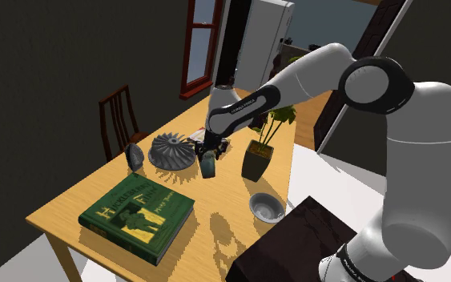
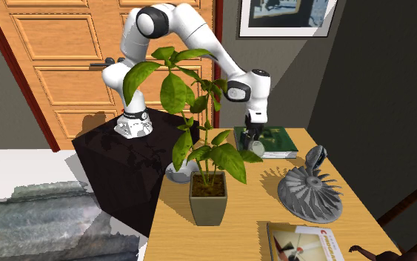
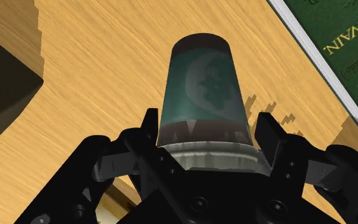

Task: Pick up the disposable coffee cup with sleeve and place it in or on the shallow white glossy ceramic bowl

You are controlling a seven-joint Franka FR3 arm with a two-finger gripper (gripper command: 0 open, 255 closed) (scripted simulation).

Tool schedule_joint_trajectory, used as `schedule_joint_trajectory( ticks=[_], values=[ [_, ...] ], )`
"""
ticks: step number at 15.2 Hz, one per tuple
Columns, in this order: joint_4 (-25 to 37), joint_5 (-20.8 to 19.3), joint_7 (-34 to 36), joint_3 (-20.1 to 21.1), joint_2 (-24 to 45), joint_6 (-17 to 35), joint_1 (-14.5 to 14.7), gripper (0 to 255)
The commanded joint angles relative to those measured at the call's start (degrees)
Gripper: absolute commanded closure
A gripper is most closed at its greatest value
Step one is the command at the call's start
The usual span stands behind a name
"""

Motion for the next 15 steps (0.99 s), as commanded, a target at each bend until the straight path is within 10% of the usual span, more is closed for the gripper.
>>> schedule_joint_trajectory(
  ticks=[1, 15],
  values=[
    [0.2, 0.2, -0.1, 0.1, -0.9, -1.2, -0.1, 255],
    [-33.3, 3.6, -9.2, -0.6, -24.4, 9.1, -6.8, 255]
  ],
)
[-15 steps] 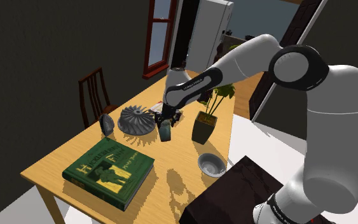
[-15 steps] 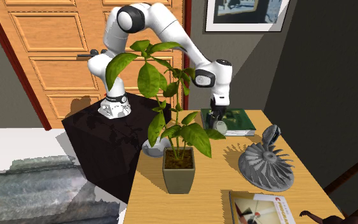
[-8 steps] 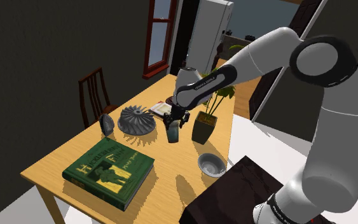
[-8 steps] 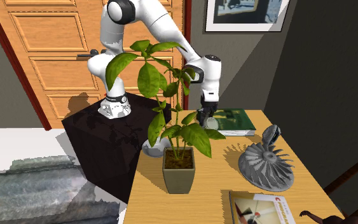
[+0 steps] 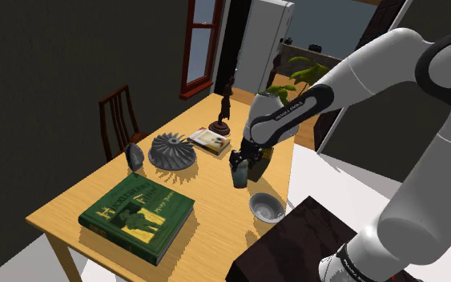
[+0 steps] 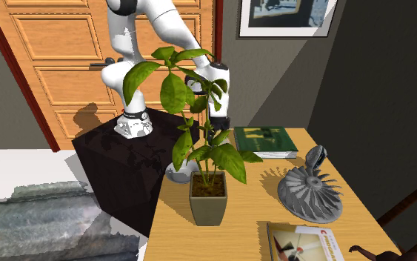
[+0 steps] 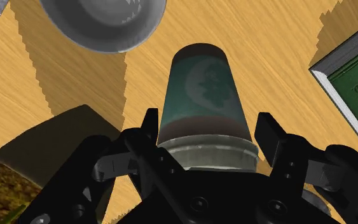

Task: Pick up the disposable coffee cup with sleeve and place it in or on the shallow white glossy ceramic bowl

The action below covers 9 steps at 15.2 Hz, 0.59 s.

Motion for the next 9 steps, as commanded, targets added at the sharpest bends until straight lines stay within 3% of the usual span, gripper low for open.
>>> schedule_joint_trajectory(
  ticks=[1, 9],
  values=[
    [-4.5, 0.7, -1.7, -0.3, -3.7, 0.8, -0.8, 255],
    [-20.8, 2.0, -10.0, -4.1, -18.3, 2.6, -4.3, 255]
  ],
)
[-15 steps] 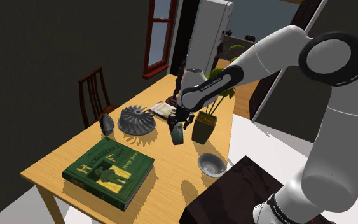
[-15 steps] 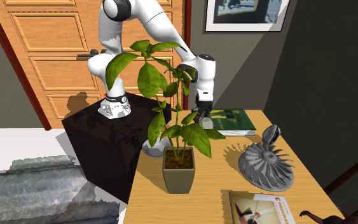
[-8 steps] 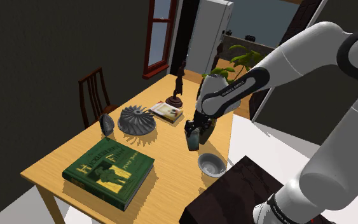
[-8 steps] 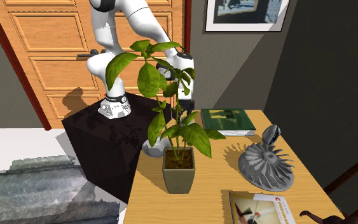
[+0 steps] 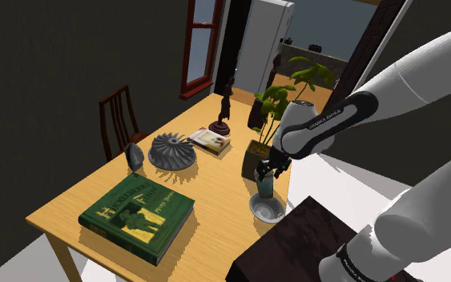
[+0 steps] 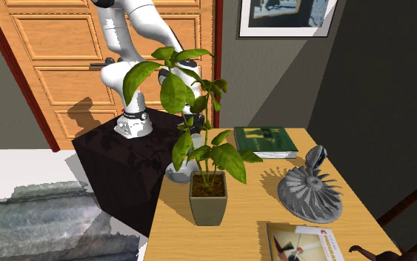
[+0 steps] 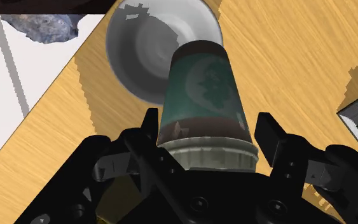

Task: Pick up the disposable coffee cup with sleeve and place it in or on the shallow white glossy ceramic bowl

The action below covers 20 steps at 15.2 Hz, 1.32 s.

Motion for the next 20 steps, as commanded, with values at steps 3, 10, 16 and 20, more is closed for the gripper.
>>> schedule_joint_trajectory(
  ticks=[3, 10, 16, 20],
  values=[
    [-7.9, -0.9, -4.3, -2.8, -8.7, -0.7, -2.3, 255],
    [-10.6, -1.4, -5.8, -3.9, -4.3, 6.3, -3.2, 255],
    [-10.3, -1.0, -6.0, -4.0, 3.4, 13.8, -2.9, 255],
    [-9.8, -0.3, -6.5, -4.0, 8.8, 18.6, -2.8, 255]
  ],
)
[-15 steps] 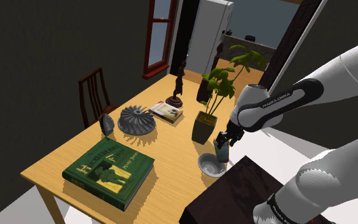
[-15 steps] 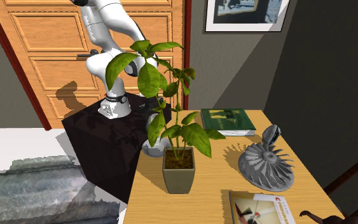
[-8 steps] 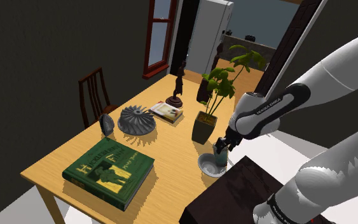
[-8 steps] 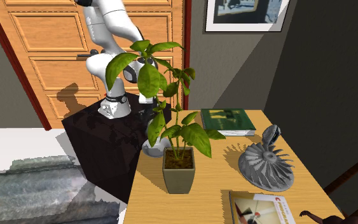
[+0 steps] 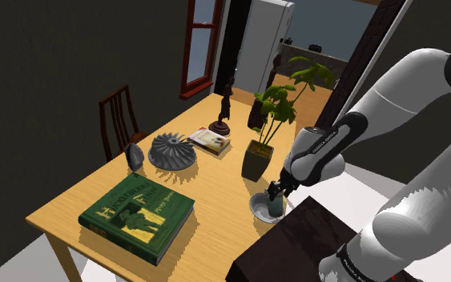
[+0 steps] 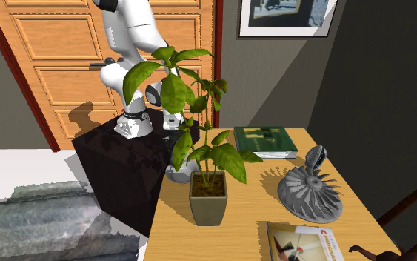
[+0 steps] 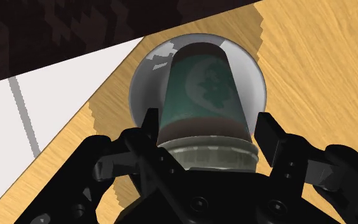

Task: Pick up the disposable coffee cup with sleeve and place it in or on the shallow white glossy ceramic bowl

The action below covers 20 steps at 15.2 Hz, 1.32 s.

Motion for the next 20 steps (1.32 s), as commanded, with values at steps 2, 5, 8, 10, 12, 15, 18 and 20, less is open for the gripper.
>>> schedule_joint_trajectory(
  ticks=[2, 5, 8, 10, 12, 15, 18, 20],
  values=[
    [0.6, 0.8, -0.7, 0.1, 4.1, 3.6, -0.1, 255],
    [0.8, 1.0, -0.9, 0.3, 5.2, 4.4, -0.2, 255],
    [0.8, 1.0, -0.9, 0.3, 5.2, 4.4, -0.2, 255],
    [0.8, 1.0, -0.9, 0.3, 5.2, 4.4, -0.2, 255],
    [0.8, 1.0, -0.9, 0.3, 5.2, 4.5, -0.2, 0],
    [0.8, 1.0, -0.9, 0.3, 5.2, 4.5, -0.2, 0],
    [0.3, 0.3, -0.4, -0.2, 1.7, 1.5, 0.1, 0],
    [-0.4, -0.7, 0.3, -0.5, -5.0, -4.5, 0.1, 0]
  ],
)
